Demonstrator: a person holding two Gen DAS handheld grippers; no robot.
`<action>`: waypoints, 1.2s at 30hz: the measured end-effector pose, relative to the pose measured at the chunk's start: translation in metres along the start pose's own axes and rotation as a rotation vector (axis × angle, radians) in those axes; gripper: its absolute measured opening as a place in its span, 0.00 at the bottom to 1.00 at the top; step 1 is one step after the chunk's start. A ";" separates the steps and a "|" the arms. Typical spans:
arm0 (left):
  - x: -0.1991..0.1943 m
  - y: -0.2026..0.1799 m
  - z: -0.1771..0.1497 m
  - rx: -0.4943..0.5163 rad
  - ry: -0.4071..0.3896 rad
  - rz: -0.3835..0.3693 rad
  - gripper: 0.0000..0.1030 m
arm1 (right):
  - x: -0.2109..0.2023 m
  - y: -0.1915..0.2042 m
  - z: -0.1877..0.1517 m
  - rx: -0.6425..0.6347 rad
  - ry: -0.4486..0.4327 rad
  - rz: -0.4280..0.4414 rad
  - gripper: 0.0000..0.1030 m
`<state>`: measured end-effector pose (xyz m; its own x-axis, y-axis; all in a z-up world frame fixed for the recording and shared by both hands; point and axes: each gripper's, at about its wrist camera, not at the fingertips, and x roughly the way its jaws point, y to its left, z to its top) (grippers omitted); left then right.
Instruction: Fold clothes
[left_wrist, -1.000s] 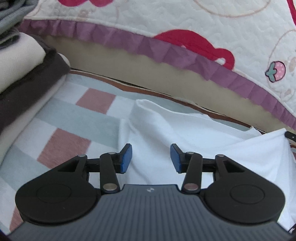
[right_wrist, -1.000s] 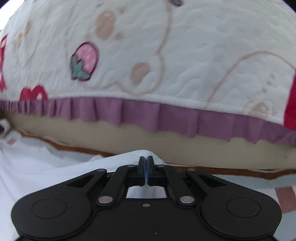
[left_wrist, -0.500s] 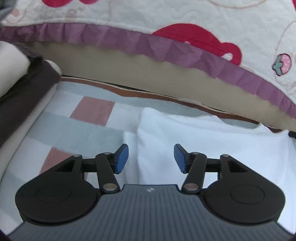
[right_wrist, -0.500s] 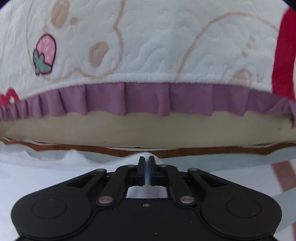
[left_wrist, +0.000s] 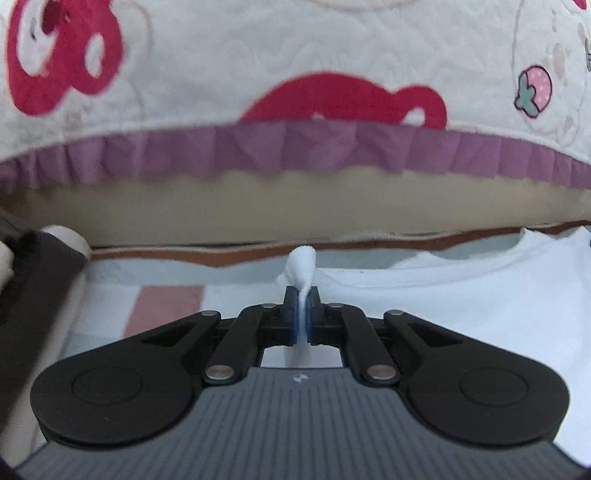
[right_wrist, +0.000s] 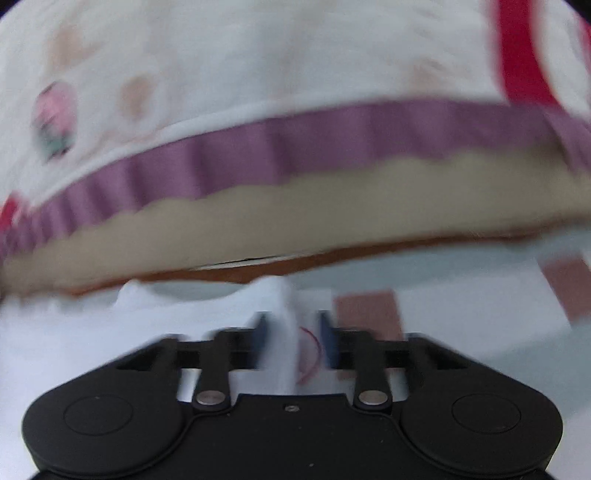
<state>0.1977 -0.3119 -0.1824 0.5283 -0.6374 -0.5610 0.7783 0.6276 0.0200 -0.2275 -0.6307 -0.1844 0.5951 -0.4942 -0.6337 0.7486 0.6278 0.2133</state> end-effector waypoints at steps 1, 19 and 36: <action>-0.003 0.000 0.001 -0.004 -0.011 0.023 0.04 | -0.001 0.006 0.001 -0.032 -0.014 0.006 0.06; -0.071 0.023 -0.038 -0.237 0.120 0.117 0.44 | -0.067 0.002 -0.014 0.180 -0.055 0.053 0.38; -0.156 -0.009 -0.088 -0.277 0.184 0.021 0.77 | -0.174 0.065 -0.119 -0.295 0.037 -0.029 0.27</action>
<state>0.0784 -0.1793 -0.1680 0.4532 -0.5476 -0.7033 0.6328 0.7534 -0.1788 -0.3174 -0.4320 -0.1486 0.5593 -0.4956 -0.6645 0.6445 0.7641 -0.0274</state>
